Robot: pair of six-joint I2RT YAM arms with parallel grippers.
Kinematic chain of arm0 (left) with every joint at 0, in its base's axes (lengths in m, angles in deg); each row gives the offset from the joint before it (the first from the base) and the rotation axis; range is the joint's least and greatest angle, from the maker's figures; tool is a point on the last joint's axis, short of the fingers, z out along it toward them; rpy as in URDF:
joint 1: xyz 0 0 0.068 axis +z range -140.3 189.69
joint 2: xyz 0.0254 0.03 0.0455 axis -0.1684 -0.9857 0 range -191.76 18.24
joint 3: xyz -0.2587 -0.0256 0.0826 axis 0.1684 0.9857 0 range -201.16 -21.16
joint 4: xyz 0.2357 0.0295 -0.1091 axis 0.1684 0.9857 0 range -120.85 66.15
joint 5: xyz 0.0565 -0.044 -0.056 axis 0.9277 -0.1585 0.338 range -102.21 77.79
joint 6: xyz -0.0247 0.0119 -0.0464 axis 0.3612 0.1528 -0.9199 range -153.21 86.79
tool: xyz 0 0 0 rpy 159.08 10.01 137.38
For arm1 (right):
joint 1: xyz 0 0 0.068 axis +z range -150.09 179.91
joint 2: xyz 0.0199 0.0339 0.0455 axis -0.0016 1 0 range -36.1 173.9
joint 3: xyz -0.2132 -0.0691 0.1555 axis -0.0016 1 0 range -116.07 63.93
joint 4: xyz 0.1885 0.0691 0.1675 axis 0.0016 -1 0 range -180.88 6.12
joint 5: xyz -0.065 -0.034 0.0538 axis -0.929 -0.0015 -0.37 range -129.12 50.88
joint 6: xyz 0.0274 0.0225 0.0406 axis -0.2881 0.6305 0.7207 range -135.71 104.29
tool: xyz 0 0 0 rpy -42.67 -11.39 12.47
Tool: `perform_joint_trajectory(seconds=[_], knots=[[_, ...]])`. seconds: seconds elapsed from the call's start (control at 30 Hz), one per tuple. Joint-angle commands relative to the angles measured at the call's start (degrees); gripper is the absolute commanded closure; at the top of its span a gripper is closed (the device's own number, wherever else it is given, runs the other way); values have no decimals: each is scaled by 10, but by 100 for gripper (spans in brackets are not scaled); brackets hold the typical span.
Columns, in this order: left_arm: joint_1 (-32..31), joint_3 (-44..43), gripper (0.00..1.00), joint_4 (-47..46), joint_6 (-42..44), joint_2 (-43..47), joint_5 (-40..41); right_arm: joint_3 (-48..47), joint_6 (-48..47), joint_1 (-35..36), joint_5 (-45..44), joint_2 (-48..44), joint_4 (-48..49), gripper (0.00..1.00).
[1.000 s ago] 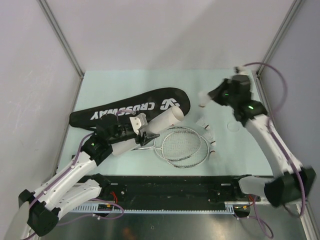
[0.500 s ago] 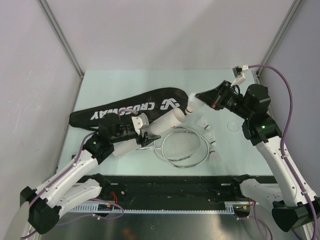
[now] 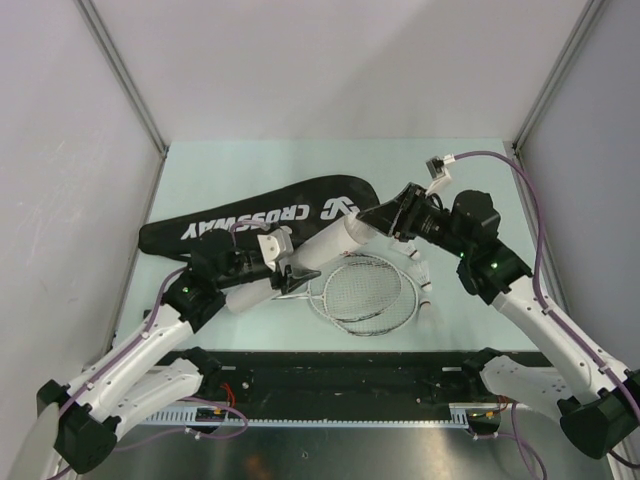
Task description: Pack up the badminton gear
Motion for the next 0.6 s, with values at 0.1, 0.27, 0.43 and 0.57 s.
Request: perform_joint_trajectory(seconds=[0.1, 0.27, 0.43, 0.57], knots=[[-3, 2, 100, -47, 2, 15, -11, -3, -71, 14, -33, -16, -25, 44], [-3, 0, 100, -48, -4, 13, -12, -4, -85, 33, -46, -4, -47, 42], [-4, 1, 99, -56, -12, 13, -15, -2, -85, 115, -115, 17, -18, 39], [-3, 3, 99, -57, -11, 18, -1, -1, -103, 116, -178, -16, -31, 27]])
